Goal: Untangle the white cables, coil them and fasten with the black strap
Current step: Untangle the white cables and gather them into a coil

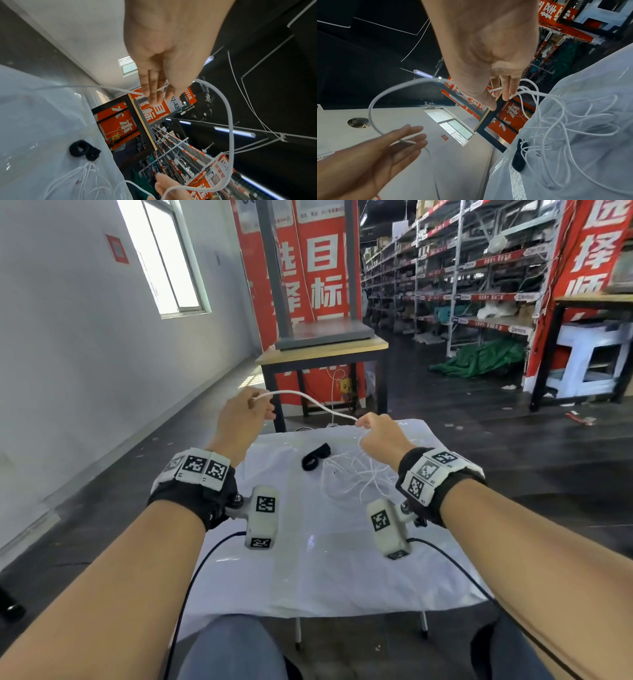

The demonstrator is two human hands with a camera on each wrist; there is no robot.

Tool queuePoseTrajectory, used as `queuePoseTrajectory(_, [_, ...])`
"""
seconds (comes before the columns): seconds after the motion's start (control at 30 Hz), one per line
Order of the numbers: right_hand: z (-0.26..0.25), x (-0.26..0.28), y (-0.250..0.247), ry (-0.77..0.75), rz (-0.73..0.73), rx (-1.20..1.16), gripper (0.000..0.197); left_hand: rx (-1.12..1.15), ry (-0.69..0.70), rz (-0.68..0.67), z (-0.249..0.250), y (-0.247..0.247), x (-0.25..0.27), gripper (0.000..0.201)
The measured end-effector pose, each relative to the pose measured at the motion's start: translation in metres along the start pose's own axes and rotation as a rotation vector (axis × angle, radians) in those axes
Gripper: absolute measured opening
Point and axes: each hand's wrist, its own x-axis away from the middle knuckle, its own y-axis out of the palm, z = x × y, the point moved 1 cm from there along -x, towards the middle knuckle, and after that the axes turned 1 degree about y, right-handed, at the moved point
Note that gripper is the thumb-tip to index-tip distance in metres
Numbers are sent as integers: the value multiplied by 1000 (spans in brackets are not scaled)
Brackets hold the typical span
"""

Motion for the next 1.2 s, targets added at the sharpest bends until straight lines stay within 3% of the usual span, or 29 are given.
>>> queuePoseTrajectory(0.17, [-1,2,11,-47,-85,-31,38,-63,-121,-268,18,6,9,19])
queuePoseTrajectory(0.27, [0,0,7,-44,87,-76,16,135,-298,-247,22,3,11,15])
queuePoseTrajectory(0.33, [0,1,4,-45,149,-174,12,272,-411,-225,21,0,10,13])
queuePoseTrajectory(0.4, [0,3,4,-44,133,-249,15,430,-521,-284,20,-1,11,15])
queuePoseTrajectory(0.5, [-4,7,7,-90,67,-172,14,644,-621,-359,23,2,13,14])
queuePoseTrajectory(0.63, [-9,18,11,-115,-97,-212,4,754,-656,-314,27,12,18,10])
queuePoseTrajectory(0.8, [-17,33,20,-176,-529,-395,44,841,-656,-270,26,23,23,23])
queuePoseTrajectory(0.9, [-17,39,28,-203,-698,-366,41,943,-653,-231,22,25,17,28])
queuePoseTrajectory(1.07, [-9,42,33,-136,-751,-338,22,1025,-683,-203,7,25,1,29])
queuePoseTrajectory(1.2, [8,39,28,-89,-599,-232,20,1087,-678,-93,-18,17,-15,35])
